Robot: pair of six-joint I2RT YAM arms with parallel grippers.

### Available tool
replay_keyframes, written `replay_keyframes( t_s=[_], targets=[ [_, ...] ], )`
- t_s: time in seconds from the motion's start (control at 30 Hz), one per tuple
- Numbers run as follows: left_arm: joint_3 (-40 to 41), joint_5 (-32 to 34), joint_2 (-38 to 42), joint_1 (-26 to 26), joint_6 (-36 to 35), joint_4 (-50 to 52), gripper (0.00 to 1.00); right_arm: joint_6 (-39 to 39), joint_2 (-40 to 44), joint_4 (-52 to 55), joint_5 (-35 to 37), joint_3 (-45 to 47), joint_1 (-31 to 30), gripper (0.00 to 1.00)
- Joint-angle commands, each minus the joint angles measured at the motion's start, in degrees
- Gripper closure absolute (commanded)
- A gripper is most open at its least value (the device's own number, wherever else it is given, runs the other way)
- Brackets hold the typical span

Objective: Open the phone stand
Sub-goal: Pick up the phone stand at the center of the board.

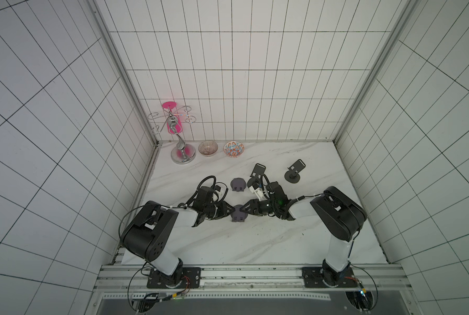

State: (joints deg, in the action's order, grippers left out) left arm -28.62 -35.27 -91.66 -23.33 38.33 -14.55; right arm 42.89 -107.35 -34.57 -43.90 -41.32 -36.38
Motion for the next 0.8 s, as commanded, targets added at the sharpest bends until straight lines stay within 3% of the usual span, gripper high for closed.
replay_keyframes(
  t_s=[0.0, 0.23, 0.6, 0.77],
  targets=[
    [-1.3, -0.8, -1.1, -0.4, -0.8, -1.7, 0.77, 1.8, -1.5, -4.0, -1.1, -1.5, -0.6, 0.49],
    [-1.8, -1.3, -2.1, -0.5, -1.0, -1.9, 0.78, 2.7, -3.2, -5.5, -1.5, -2.1, -0.9, 0.56],
    [-2.3, -1.4, -2.6, -0.6, -0.7, -2.1, 0.79, 3.8, -4.1, -7.4, -2.7, -2.0, -1.1, 0.98],
    [-2.0, -1.6, -2.1, -0.6, -0.2, -2.3, 0.81, 6.0, -5.3, -12.0, -3.8, -1.4, -0.9, 1.00]
  ],
)
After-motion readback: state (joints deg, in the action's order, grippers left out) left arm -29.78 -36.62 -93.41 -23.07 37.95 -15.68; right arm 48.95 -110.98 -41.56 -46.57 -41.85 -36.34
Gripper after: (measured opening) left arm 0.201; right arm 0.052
